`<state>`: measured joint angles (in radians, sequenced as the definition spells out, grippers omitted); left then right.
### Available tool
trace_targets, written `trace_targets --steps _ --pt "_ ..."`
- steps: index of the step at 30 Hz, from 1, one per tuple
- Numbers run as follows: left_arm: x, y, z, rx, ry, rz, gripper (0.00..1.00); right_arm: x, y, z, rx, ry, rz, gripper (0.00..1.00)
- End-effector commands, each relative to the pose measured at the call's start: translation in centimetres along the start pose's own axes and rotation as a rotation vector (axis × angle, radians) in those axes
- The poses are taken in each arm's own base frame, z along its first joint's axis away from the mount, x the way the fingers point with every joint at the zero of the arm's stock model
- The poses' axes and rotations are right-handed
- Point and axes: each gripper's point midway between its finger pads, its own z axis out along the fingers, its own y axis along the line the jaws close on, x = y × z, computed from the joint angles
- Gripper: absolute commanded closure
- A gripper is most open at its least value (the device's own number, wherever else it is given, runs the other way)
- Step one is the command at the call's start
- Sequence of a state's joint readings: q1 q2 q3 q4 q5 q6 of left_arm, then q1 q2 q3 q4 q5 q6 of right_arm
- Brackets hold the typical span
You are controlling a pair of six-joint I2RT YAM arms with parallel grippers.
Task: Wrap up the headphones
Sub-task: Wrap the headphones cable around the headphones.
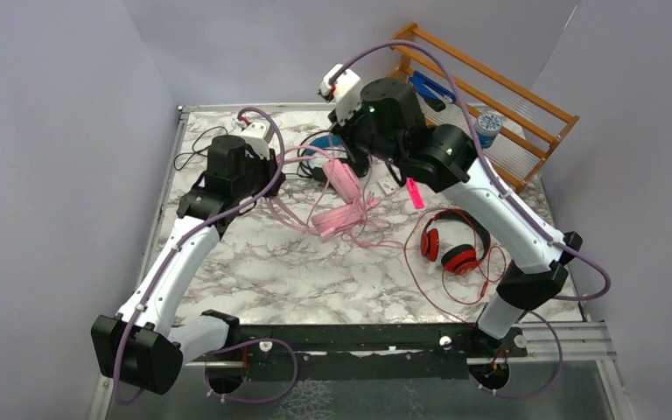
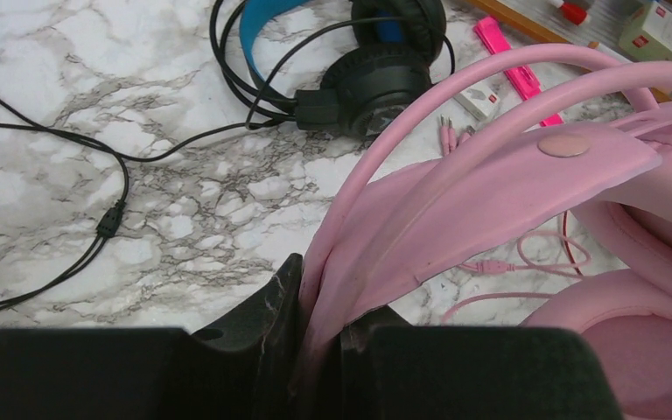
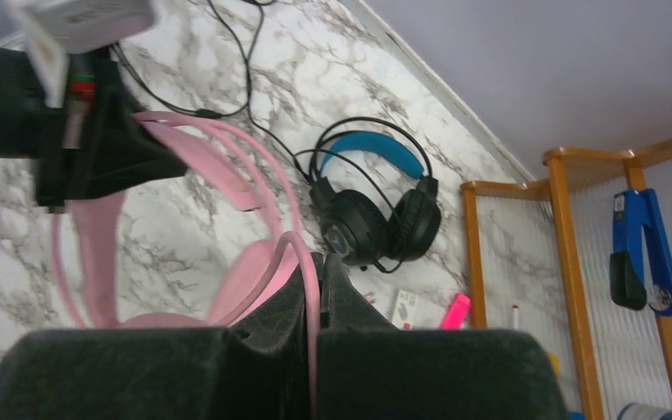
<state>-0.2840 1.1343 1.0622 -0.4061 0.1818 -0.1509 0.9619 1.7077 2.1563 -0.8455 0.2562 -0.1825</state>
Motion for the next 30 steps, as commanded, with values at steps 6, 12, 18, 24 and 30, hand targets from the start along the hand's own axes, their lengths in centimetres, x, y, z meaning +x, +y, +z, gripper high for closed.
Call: trace_targets --steps 6,12,18,24,30 --pt "-0.5 -4.5 -2.5 0.228 -0.024 0.020 1.00 1.2 -4.5 0.7 -0.030 -0.043 0.029 0.99" --pt "-1.3 -5.9 -3.6 0.291 -0.032 -0.015 1.00 3.6 -5.5 1.8 -0.100 -0.042 0.112 0.99" --pt "-2.9 -7.6 -4.6 0.364 -0.043 -0.068 1.00 6.3 -7.3 2.9 -0.088 -0.020 0.205 0.99" --pt "-3.4 -3.8 -3.8 0.115 -0.055 -0.162 1.00 6.1 -8.6 1.2 -0.069 -0.007 0.324 0.99" --pt "-2.4 5.3 -3.9 -0.412 -0.070 -0.243 1.00 5.8 -7.3 -3.3 -0.096 -0.046 0.381 0.99"
